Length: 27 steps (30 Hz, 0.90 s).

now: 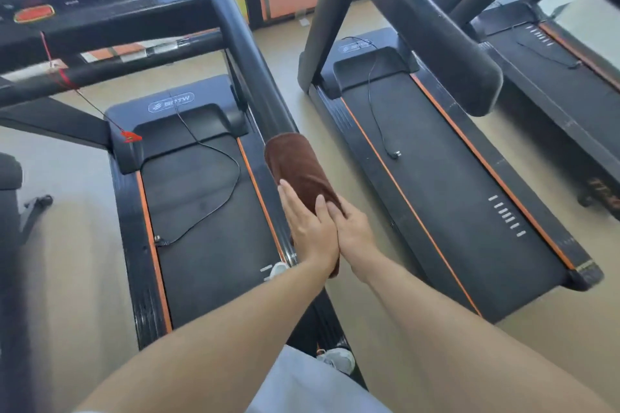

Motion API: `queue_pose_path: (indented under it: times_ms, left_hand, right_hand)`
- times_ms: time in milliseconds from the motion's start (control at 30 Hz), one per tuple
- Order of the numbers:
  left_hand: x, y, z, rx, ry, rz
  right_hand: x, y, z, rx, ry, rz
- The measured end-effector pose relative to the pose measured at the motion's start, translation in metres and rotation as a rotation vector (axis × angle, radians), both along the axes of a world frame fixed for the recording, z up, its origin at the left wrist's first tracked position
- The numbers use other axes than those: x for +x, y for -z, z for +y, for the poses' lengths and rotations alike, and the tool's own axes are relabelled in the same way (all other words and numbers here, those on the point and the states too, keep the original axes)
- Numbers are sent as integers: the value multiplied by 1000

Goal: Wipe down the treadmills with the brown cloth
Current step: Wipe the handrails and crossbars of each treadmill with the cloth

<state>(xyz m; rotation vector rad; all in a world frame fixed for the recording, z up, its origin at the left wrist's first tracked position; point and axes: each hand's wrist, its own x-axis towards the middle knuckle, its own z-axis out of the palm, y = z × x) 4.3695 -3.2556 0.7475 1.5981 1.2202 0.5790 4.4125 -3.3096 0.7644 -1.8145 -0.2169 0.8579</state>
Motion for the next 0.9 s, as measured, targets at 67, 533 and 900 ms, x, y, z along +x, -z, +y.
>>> queue_pose_path:
  times_ms: [67, 533, 900]
  left_hand:
    - [-3, 1, -25, -88, -67, 24]
    - [63, -6, -115, -1051, -47, 70]
    - [158, -24, -72, -1123, 453, -86]
  right_hand:
    - [-6, -2, -20, 18, 53, 78]
    - [54, -7, -149, 133, 434, 501]
    - [155, -8, -142, 145, 472, 507]
